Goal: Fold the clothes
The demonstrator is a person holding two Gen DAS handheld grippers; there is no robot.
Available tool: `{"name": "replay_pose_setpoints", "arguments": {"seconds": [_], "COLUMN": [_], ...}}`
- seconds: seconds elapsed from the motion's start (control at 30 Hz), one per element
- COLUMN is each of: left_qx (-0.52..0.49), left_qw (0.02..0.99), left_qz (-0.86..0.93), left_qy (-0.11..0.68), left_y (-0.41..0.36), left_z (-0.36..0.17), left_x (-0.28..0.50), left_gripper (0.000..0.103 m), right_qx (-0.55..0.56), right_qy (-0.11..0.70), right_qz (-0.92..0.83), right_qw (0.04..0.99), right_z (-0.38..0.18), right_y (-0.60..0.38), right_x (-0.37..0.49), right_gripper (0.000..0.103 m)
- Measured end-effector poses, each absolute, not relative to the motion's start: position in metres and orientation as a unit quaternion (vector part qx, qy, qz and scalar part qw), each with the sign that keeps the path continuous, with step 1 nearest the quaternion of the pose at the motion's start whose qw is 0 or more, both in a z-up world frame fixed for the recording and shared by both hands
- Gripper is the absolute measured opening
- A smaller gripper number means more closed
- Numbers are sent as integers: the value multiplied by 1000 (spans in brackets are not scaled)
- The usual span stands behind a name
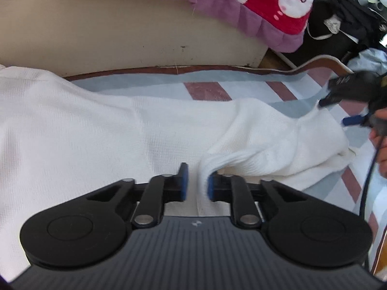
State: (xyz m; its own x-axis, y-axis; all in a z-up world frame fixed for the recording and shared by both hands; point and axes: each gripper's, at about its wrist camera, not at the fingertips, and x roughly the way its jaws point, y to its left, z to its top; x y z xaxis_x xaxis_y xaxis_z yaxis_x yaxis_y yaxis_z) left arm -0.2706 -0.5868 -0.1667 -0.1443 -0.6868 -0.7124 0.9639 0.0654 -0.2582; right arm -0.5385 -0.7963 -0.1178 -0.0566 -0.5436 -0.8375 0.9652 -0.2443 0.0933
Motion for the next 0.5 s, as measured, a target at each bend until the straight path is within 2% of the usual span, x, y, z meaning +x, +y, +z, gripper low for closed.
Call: {"name": "replay_pose_setpoints", "arguments": {"seconds": [0.03,0.07,0.1,0.13,0.17,0.23,0.33,0.4,0.47,0.5], "left_qx": [187,181,174,166,153,117,91,125,172,197], "left_qw": [628,631,634,636,641,642,627,614,605,599], "left_qz": [-661,-665,-669,-672,-675,-688,-708,-709,-700,-695], "left_qy": [365,356,348,340,332,318,313,324,338,345], "left_y": [-584,-581,-579,-576,-573,-565,-560,-566,-573,-576], "left_z": [-167,-164,-161,-158,-153,-139,-126,-129,-139,-145], "left_x": [-271,-271,-270,-270,-269,-268,-271,-280,-290,-294], "left_gripper": [8,6,6,6,6,6,13,19,28,28], "right_qx": [428,440,446,448,449,423,364,371,417,435], "right_qy": [263,255,241,215,183,101,3,-1,57,78], "right_qz": [-658,-644,-633,-625,-618,-621,-635,-655,-685,-700], "right_qw": [561,571,585,602,619,652,681,658,595,560], "right_z": [-130,-135,-136,-132,-124,-100,-62,-61,-81,-90], "right_y": [-799,-797,-793,-788,-782,-765,-728,-716,-718,-717], "right_x": [-544,-548,-552,-556,-561,-571,-588,-599,-610,-617], "right_gripper": [70,51,26,14,9,9,9,12,13,13]}}
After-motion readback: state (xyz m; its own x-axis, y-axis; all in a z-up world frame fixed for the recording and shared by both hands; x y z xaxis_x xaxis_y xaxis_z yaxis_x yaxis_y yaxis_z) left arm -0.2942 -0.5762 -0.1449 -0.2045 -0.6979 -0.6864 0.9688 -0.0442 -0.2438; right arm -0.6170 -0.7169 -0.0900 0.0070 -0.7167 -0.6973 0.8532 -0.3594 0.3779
